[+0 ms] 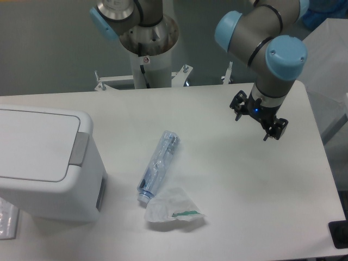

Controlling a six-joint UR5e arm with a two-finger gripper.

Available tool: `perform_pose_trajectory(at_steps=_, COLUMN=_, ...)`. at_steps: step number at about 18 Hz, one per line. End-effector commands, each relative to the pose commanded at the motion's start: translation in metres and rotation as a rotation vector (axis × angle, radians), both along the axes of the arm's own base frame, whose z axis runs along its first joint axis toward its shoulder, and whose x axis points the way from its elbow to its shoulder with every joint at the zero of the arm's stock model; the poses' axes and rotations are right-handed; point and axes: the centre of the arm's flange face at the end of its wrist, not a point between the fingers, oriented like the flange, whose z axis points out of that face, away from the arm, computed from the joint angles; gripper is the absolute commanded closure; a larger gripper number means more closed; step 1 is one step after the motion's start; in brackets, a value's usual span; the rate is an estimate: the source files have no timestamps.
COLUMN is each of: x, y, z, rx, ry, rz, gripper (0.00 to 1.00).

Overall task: Open the trash can
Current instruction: 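Move the open gripper from its start pose toward the trash can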

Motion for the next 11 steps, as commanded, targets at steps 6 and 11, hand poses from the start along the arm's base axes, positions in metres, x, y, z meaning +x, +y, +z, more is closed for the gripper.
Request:
perform_pose_trajectory(at_steps=6, x=0.002, y=0.005, z=0.002, rx=0.054, ry=-0.02, rz=0.005, gripper=0.0)
perform_pose_trajectory(at_steps=11, x=0.0, y=0.018, z=0.015, rx=0.158, ry=-0.05, rz=0.162, gripper=0.0)
